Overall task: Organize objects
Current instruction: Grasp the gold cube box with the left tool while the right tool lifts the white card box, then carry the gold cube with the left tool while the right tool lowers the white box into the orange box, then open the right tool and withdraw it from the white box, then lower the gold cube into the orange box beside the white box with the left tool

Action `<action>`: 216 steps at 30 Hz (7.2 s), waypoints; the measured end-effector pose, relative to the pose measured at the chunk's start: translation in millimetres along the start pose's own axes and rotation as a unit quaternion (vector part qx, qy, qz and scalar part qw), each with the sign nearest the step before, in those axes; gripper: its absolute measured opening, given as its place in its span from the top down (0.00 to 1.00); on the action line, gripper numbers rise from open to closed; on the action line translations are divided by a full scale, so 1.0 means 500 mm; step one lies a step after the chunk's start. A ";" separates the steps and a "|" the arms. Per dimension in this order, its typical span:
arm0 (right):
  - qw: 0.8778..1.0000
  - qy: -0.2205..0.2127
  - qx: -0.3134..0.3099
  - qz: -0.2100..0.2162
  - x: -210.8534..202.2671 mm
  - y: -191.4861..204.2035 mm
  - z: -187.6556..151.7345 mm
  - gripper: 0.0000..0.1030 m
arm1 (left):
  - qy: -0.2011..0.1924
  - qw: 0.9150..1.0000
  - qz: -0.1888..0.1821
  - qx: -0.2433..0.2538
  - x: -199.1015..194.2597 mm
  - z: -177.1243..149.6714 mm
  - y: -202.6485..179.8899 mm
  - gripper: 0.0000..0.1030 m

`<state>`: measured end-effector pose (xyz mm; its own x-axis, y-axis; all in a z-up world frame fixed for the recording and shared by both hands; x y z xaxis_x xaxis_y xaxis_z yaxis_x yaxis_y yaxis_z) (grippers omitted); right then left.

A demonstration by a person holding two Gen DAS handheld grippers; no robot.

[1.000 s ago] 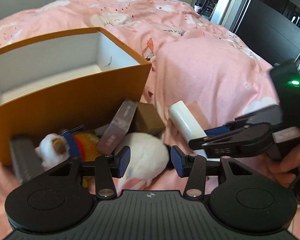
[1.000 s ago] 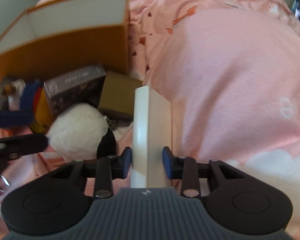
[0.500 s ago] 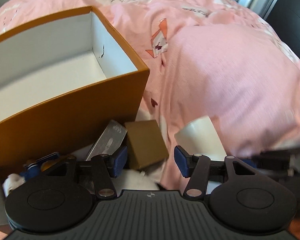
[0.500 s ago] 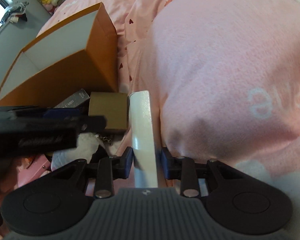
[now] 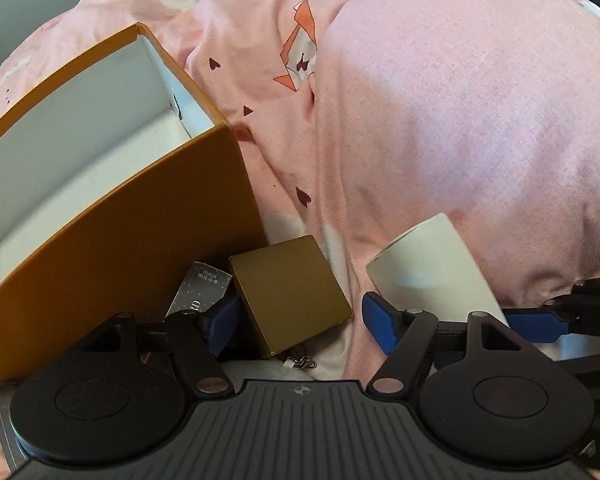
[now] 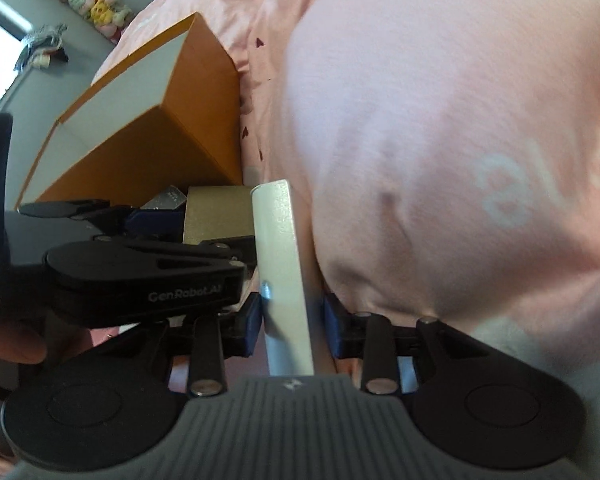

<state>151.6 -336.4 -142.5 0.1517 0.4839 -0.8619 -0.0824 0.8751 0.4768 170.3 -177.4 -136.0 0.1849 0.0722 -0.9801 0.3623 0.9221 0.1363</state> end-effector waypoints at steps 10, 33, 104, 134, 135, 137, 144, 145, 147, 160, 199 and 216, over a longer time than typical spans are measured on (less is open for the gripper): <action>0.998 -0.008 0.043 0.035 -0.015 -0.036 -0.004 0.71 | -0.016 0.996 0.072 0.040 0.028 -0.006 -0.043 0.17; 0.998 -0.013 0.039 0.045 -0.048 -0.021 -0.019 0.70 | -0.114 0.993 -0.041 -0.005 -0.081 -0.075 0.024 0.27; 0.977 0.043 -0.173 -0.115 0.181 0.373 0.390 0.69 | -0.170 0.959 -0.088 -0.207 -0.089 -0.035 0.437 0.27; 0.904 0.238 -0.276 -0.221 0.238 0.373 0.370 0.58 | -0.116 0.960 -0.135 -0.216 -0.055 -0.046 0.462 0.27; 0.900 0.241 -0.281 -0.230 0.247 0.373 0.369 0.58 | -0.117 0.960 -0.135 -0.216 -0.056 -0.046 0.462 0.27; 0.894 0.241 -0.288 -0.244 0.262 0.373 0.367 0.57 | -0.119 0.959 -0.136 -0.216 -0.058 -0.047 0.462 0.27; 0.897 0.194 -0.290 -0.270 0.275 0.365 0.397 0.63 | -0.122 0.958 -0.140 -0.220 -0.058 -0.046 0.464 0.27; 0.899 0.189 -0.292 -0.267 0.275 0.364 0.401 0.63 | -0.122 0.957 -0.141 -0.220 -0.058 -0.045 0.464 0.27; 0.901 0.178 -0.295 -0.263 0.276 0.362 0.411 0.64 | -0.123 0.957 -0.144 -0.219 -0.058 -0.044 0.463 0.27; 0.917 0.128 -0.293 -0.239 0.275 0.363 0.480 0.70 | -0.117 0.960 -0.144 -0.207 -0.062 -0.039 0.455 0.27; 0.975 0.139 -0.175 -0.022 0.218 0.298 0.372 0.76 | 0.054 0.983 -0.134 -0.117 0.005 0.082 0.410 0.29; 0.981 0.105 -0.161 0.020 0.198 0.318 0.394 0.76 | 0.070 0.982 -0.162 -0.072 -0.036 0.055 0.419 0.30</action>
<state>347.5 -149.5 -118.2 -0.0610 0.4774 -0.8766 -0.3954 0.7948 0.4603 268.2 4.1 -85.6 -0.0488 -0.1917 -0.9802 0.2474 0.9485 -0.1978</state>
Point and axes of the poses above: each gripper's, at about its wrist camera, not at the fingertips, and x roughly the way its jaws point, y to its left, z to its top, the point moved 3 cm from there along x, roughly the way its jaws point, and after that the axes turned 12 degrees about y, right-handed, at the moved point
